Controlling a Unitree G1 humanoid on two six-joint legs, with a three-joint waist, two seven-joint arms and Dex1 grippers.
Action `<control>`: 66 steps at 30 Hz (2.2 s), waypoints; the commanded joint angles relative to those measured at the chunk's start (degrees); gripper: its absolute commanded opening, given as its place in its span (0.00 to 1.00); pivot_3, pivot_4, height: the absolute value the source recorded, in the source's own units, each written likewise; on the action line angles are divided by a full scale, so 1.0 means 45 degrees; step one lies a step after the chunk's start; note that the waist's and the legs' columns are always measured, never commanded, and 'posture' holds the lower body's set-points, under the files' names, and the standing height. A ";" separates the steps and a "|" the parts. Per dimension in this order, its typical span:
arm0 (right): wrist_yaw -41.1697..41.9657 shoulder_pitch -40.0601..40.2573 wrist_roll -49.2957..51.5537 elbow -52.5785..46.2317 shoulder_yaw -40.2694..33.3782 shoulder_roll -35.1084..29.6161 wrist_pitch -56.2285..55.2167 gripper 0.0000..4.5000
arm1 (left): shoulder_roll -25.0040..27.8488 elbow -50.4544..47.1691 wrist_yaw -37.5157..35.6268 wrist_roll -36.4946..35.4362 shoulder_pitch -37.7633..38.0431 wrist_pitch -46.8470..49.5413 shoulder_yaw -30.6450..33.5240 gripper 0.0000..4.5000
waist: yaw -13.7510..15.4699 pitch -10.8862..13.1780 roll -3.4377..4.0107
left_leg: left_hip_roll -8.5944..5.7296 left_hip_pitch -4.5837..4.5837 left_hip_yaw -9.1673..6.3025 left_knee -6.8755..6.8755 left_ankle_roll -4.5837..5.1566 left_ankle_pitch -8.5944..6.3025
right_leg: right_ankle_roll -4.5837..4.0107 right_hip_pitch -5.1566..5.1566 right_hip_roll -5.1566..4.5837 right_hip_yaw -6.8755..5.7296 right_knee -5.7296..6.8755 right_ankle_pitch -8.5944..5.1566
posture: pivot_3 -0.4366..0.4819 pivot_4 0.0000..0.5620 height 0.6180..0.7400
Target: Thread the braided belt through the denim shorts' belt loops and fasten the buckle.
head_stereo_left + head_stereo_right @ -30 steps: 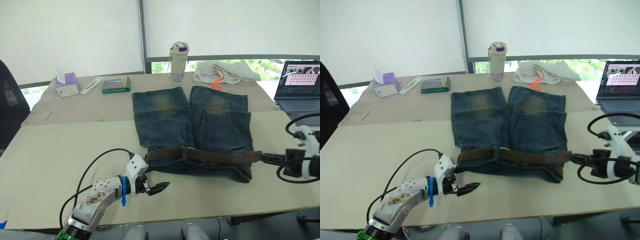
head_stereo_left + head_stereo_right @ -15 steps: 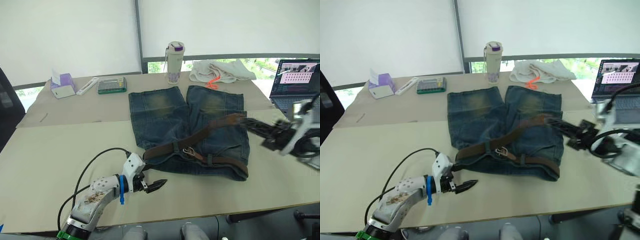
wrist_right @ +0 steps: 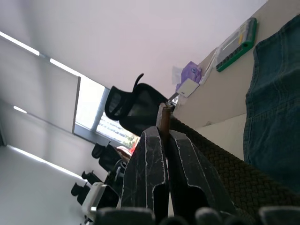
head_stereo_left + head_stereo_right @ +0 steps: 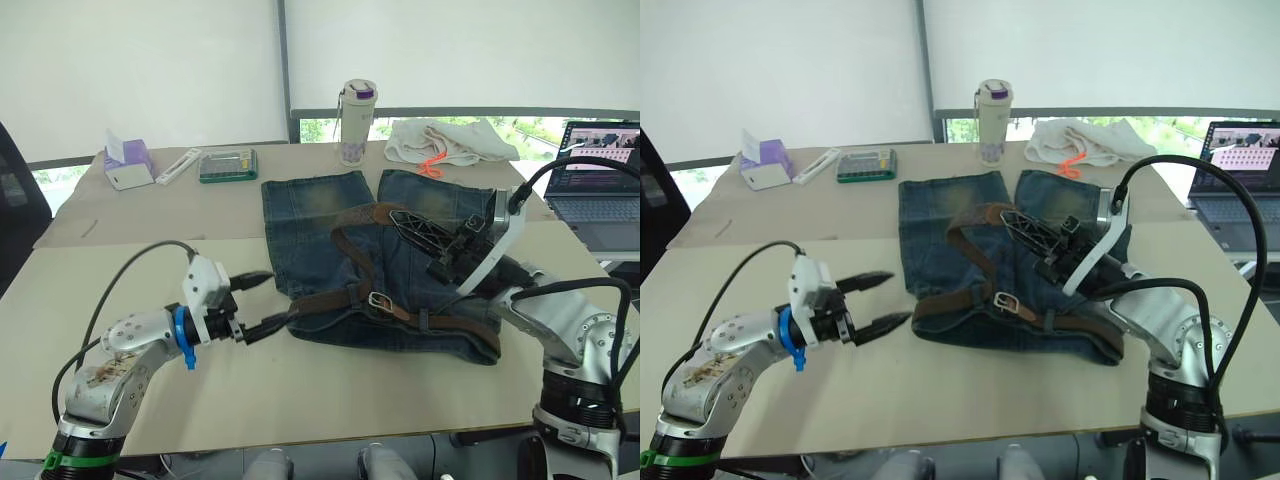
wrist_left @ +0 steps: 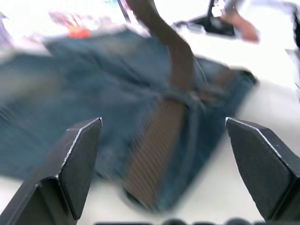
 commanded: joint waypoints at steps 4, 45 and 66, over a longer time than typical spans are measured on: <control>-0.1152 -0.0123 0.0314 -0.0740 0.0174 0.0675 -0.1046 0.00 | -0.2044 -0.0307 0.2557 -0.1474 -0.1671 0.0349 0.0778 0.99 | 0.0021 0.0000 -0.0001 | 0.0003 0.0000 -0.0018 0.0004 0.0001 0.0002 | -0.0007 0.0002 0.0020 -0.0015 0.0012 0.0004 | 0.48 0.27 1.00; 0.2245 0.0974 0.0019 -0.1319 0.2253 -0.1682 -0.1348 0.00 | -0.4892 0.2141 1.0461 -1.5092 -0.2777 0.5516 -0.0379 0.99 | 0.0023 -0.0001 -0.0005 | -0.0034 -0.0006 -0.0046 0.0024 0.0011 0.0002 | -0.0004 0.0015 0.0020 -0.0026 -0.0004 0.0001 | 0.48 0.27 1.00; 0.3647 0.1578 0.0314 -0.0370 0.1750 -0.3591 -0.0361 0.00 | -0.4494 0.2689 0.9087 -1.5018 -0.2547 0.5942 -0.0117 0.99 | 0.0037 0.0004 -0.0015 | -0.0032 -0.0011 -0.0046 0.0021 0.0011 0.0002 | 0.0065 0.0016 0.0019 -0.0025 -0.0019 -0.0044 | 0.48 0.27 1.00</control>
